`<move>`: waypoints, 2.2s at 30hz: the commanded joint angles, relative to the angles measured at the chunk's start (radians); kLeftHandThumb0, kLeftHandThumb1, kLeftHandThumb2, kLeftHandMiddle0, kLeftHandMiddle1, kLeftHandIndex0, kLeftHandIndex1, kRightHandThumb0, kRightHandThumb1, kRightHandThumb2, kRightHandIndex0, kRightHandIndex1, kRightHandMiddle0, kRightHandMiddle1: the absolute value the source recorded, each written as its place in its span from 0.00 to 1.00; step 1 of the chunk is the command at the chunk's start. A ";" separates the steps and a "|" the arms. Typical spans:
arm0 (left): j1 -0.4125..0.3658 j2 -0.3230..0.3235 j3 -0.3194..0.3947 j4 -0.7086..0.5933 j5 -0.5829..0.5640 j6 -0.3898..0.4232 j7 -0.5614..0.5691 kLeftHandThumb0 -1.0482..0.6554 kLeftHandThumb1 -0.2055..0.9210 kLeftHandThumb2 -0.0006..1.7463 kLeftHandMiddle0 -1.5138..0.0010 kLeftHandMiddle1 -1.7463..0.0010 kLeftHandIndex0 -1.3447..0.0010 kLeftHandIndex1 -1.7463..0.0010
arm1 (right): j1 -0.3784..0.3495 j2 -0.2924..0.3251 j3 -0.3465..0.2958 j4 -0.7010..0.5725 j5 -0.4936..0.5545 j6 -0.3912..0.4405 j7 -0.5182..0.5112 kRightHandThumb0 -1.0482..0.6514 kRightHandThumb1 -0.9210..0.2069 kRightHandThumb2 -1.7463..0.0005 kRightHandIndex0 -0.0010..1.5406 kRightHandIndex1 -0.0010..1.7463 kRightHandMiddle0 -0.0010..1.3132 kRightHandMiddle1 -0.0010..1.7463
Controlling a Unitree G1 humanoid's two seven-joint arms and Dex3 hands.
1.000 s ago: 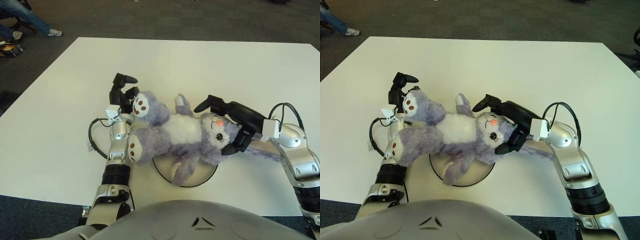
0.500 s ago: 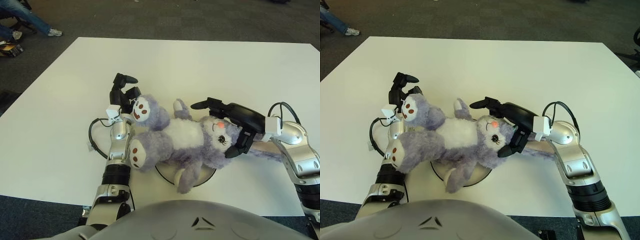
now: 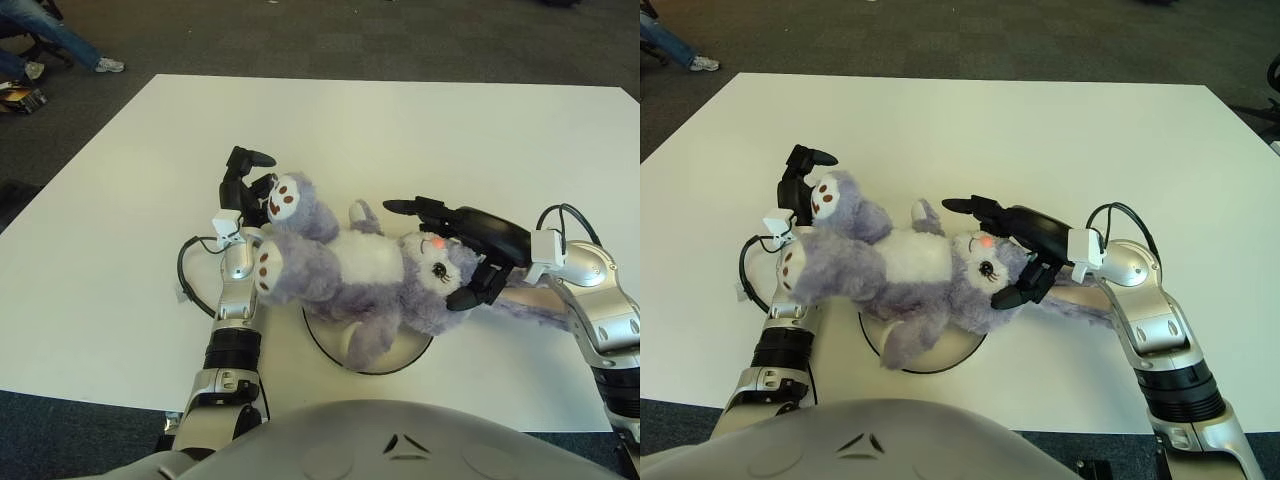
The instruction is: Put the doll into the plate.
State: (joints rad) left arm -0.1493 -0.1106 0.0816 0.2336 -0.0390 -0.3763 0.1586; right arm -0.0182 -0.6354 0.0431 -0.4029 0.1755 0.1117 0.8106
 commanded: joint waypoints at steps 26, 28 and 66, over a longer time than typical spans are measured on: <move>0.074 -0.017 0.000 0.072 0.003 0.006 0.001 0.36 0.58 0.66 0.15 0.00 0.62 0.00 | 0.019 0.078 -0.046 0.086 -0.018 -0.265 -0.075 0.00 0.00 0.70 0.47 1.00 0.00 0.00; 0.074 -0.017 -0.001 0.072 0.004 0.008 0.002 0.36 0.58 0.66 0.16 0.00 0.62 0.00 | 0.016 0.081 -0.045 0.106 -0.016 -0.291 -0.075 0.00 0.00 0.70 0.39 1.00 0.00 0.00; 0.077 -0.017 0.000 0.073 0.005 0.005 0.003 0.36 0.59 0.65 0.16 0.00 0.63 0.00 | -0.009 0.180 -0.067 0.219 0.046 -0.373 -0.154 0.00 0.00 0.69 0.04 0.04 0.00 0.00</move>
State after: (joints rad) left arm -0.1540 -0.1104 0.0822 0.2422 -0.0388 -0.3740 0.1558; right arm -0.0184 -0.4643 -0.0138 -0.1786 0.2209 -0.2565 0.6733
